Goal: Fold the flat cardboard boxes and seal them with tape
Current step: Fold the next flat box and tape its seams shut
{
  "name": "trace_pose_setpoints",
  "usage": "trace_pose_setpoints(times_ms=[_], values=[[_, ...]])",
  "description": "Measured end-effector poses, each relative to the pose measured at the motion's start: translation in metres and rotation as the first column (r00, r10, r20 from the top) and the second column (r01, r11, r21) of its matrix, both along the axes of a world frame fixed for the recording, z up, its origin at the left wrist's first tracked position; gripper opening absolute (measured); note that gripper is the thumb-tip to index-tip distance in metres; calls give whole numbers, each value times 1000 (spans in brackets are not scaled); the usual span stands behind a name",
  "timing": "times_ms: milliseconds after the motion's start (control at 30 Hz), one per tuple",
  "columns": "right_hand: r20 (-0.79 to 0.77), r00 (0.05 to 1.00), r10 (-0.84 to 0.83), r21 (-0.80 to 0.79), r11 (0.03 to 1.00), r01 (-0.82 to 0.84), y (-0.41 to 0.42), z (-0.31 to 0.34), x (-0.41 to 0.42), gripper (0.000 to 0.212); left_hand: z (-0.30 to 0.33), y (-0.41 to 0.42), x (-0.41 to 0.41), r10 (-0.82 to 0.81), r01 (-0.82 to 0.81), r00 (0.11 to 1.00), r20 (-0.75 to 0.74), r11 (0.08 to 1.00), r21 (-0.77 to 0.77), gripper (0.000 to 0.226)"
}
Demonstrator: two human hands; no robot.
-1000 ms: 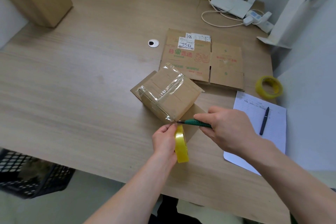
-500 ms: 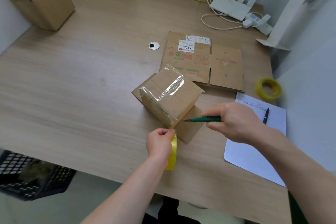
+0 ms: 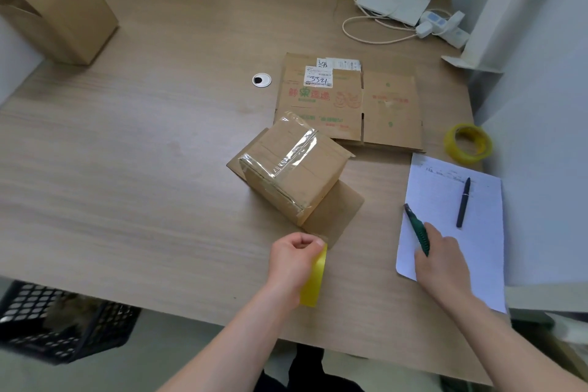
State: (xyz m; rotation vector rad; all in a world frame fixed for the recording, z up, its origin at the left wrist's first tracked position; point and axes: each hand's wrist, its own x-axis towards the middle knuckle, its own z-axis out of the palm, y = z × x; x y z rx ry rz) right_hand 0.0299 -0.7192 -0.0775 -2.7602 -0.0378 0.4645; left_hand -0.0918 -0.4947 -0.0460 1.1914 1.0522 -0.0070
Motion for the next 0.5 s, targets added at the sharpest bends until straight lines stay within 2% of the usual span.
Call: trace_pose_setpoints(times_ms=[133,200,233,267,333,367,433,500], values=[[-77,995,-66,-137,989,55,-6,-11,-10,54,7,-3,-1,-65,68,997,52,996,-63,14],[-2,999,-40,-148,988,39,4,-4,-13,55,11,-3,-2,-112,117,992,63,990,-79,16],[47,999,-26,-70,997,29,13,3,-16,52,12,-3,-3,-129,135,989,77,987,-90,19],[47,998,-40,80,996,36,26,12,-20,47,14,-3,-3,-142,151,985,95,984,-99,21],[-149,987,-68,428,895,126,55,32,-31,41,17,-3,-3,-161,175,978,129,979,-107,24],[-274,961,-37,538,822,185,68,40,-39,38,18,-3,-3,-166,182,975,146,977,-107,25],[-436,899,36,631,724,277,88,50,-52,33,21,-2,-3,-167,190,968,185,975,-112,25],[-489,871,56,679,652,339,102,56,-60,28,22,0,-4,-175,201,961,213,974,-108,23]])
